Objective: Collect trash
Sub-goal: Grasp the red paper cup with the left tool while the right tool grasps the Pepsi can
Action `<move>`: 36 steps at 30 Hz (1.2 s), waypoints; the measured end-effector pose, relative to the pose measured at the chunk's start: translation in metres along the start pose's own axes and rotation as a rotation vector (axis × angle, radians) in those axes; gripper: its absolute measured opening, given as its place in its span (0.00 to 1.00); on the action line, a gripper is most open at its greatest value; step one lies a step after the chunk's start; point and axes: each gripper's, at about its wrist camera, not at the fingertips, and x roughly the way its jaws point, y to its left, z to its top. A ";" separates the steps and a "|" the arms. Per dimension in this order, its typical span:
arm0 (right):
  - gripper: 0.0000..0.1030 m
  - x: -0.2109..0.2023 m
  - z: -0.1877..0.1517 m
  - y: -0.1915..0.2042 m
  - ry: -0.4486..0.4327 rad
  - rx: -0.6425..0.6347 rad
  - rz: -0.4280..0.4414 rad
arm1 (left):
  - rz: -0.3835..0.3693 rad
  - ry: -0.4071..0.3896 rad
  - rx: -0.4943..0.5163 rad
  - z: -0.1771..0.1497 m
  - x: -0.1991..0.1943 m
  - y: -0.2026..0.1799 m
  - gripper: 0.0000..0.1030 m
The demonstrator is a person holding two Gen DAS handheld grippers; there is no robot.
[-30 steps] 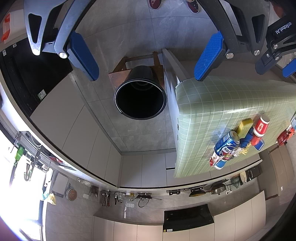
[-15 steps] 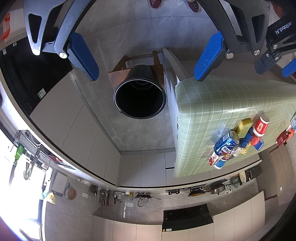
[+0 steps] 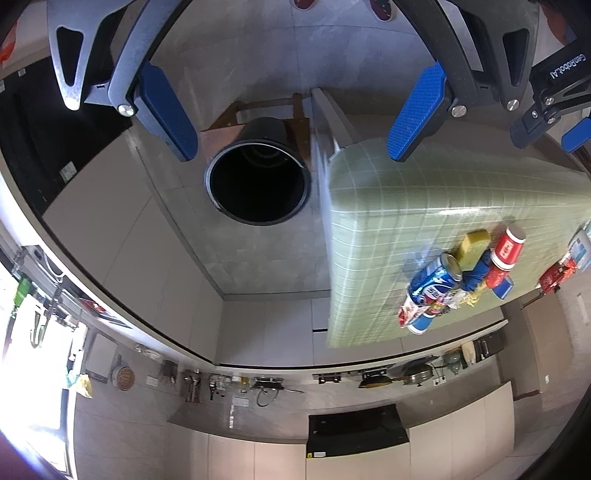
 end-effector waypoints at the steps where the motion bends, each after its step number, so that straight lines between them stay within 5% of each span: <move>1: 1.00 0.002 0.002 0.003 0.000 0.000 0.010 | 0.006 0.001 -0.008 0.001 0.001 0.005 1.00; 13: 1.00 0.043 0.036 0.096 0.006 -0.028 0.038 | 0.067 -0.002 -0.079 0.048 0.050 0.096 1.00; 23: 1.00 0.086 0.075 0.183 0.019 0.024 -0.002 | 0.024 -0.008 -0.013 0.113 0.113 0.166 1.00; 36: 1.00 0.147 0.124 0.220 0.052 0.066 0.004 | -0.067 0.071 0.015 0.156 0.191 0.176 0.94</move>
